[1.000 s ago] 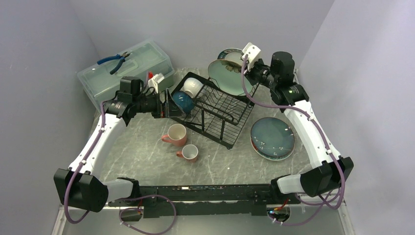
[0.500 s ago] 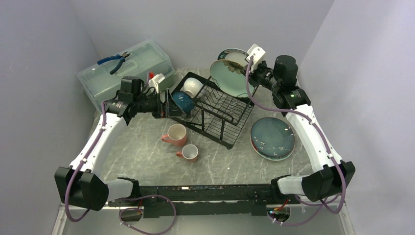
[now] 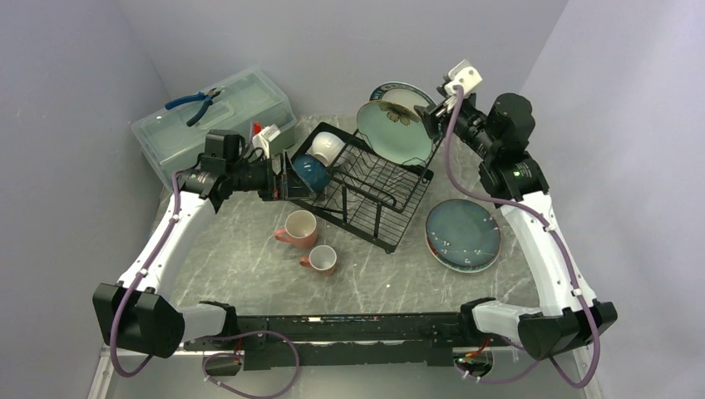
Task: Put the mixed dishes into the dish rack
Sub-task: Insert the plate into the dish rack.
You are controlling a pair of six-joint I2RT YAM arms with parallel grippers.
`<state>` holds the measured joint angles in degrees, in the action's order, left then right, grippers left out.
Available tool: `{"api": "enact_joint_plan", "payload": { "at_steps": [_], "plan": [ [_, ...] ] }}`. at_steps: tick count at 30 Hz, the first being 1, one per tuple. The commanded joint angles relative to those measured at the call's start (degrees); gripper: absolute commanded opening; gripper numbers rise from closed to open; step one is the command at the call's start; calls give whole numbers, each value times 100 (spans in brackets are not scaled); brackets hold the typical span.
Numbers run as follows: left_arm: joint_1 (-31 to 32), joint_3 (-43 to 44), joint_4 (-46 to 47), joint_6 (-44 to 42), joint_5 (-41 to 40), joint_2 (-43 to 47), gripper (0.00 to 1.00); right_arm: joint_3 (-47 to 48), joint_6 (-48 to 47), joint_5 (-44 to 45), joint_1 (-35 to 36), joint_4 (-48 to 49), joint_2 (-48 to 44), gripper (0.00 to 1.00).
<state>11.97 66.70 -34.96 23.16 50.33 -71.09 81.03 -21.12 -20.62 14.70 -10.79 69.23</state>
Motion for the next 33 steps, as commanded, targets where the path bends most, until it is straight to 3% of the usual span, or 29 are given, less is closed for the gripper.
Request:
{"api": "enact_joint_plan", "payload": {
  "at_steps": [1,10,15,18,25,33],
  "plan": [
    [-12,-41,205,-129,245,-6,100,446,661,613,-20,-306,-291,63],
    [173,-102,130,-201,256,106,99,359,1900,2382,-20,-1477,-1221,76],
    [382,-162,33,-271,103,227,99,412,3072,3889,-28,-2898,-1535,75],
    [502,-214,1,-298,15,285,99,147,3711,4334,-35,-3615,-1766,74],
    [856,-261,-94,-373,-207,359,99,-1006,5052,4645,-42,-4681,-2395,74],
    [1309,-208,-178,-455,-459,374,99,-2049,6482,4407,-137,-5471,-2425,75]
  ]
}}
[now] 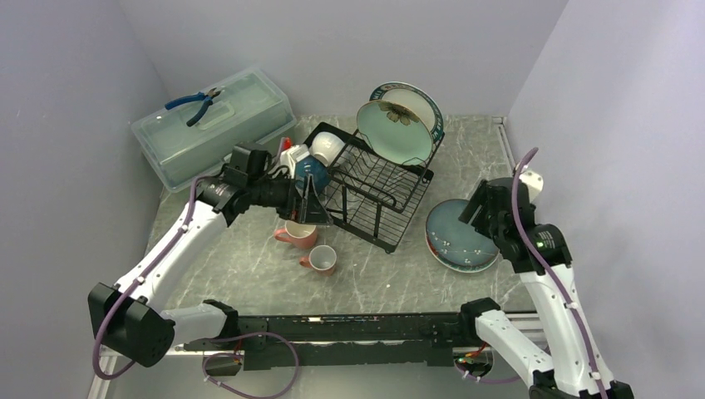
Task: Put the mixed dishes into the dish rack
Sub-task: Pick up the plate at the center of the board.
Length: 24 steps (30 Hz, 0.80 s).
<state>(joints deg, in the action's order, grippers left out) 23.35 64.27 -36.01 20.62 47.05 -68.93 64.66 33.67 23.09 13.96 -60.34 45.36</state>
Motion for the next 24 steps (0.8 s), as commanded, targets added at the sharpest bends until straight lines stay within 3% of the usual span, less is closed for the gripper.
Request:
{"api": "enact_joint_plan", "payload": {
  "at_steps": [1,15,24],
  "plan": [
    [222,40,-73,-200,-143,166,99,-572,1135,-48,-74,-521,-75,75],
    [861,105,-255,-316,-424,248,99,-2355,2975,-660,-257,-161,-362,66],
    [1136,177,-330,-399,-595,216,99,-3035,3860,-569,-336,181,-512,63]
  ]
}}
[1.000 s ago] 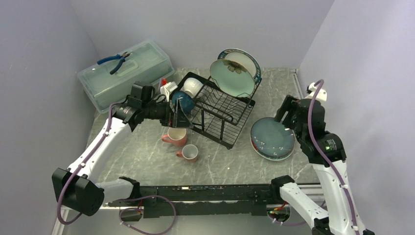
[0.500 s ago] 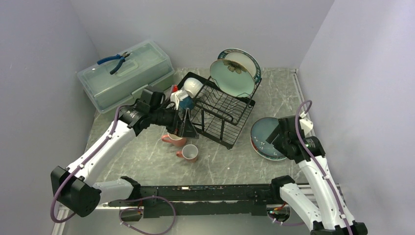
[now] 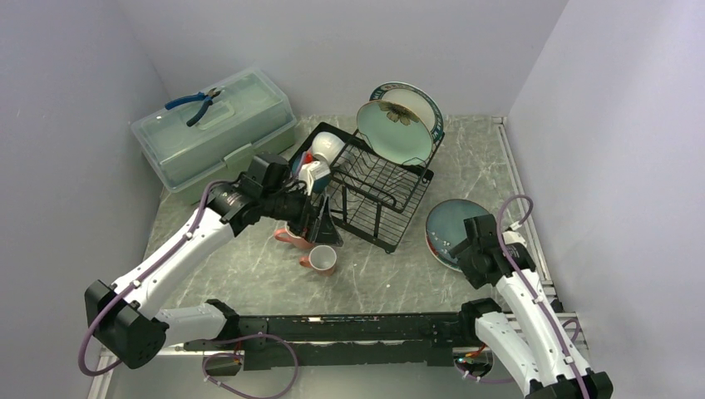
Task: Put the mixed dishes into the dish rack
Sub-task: Pick up the plate at the center of the board.
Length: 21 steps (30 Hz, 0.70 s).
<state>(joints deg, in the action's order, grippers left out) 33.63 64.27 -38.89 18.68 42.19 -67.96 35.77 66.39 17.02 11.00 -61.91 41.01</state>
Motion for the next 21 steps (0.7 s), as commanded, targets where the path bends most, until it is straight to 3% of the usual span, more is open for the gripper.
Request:
{"api": "enact_joint_plan", "payload": {
  "at_steps": [1,9,21],
  "plan": [
    [135,186,-62,-218,-143,109,99,-194,658,57,-45,372,-62,63],
    [338,251,-194,-313,-339,65,100,-557,1179,265,-92,790,-108,53],
    [589,339,-351,-434,-623,13,100,-886,1666,643,-106,1113,-359,47]
  ]
}}
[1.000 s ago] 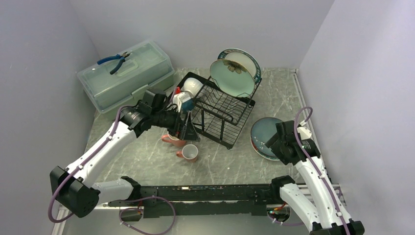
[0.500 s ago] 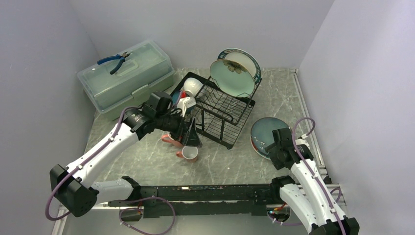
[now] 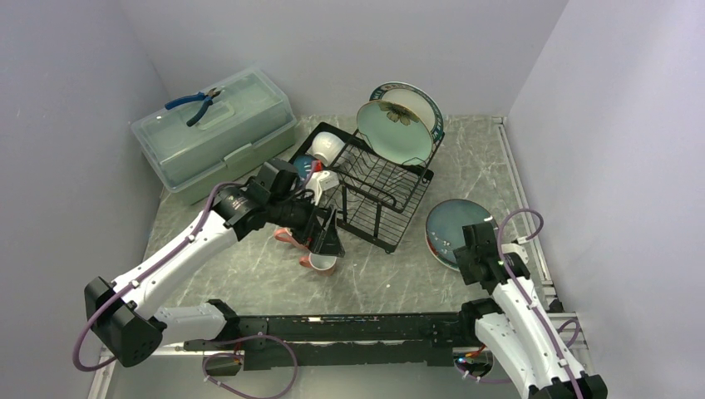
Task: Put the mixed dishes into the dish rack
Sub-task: Pick up the plate at the center of the board.
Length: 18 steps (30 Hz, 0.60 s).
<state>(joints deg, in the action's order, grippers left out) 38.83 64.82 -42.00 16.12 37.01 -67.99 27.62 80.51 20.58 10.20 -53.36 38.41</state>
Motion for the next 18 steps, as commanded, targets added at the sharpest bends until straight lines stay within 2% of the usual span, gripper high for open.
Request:
{"api": "enact_joint_plan", "payload": {
  "at_steps": [1,12,18],
  "plan": [
    [84,293,-49,-179,-108,9,100,-96,269,284,-26,295,-105,47],
    [134,321,-120,-206,-218,15,99,-361,502,310,-27,422,-181,45],
    [134,334,-124,-198,-243,-21,100,-547,670,429,-31,498,-467,41]
  ]
}}
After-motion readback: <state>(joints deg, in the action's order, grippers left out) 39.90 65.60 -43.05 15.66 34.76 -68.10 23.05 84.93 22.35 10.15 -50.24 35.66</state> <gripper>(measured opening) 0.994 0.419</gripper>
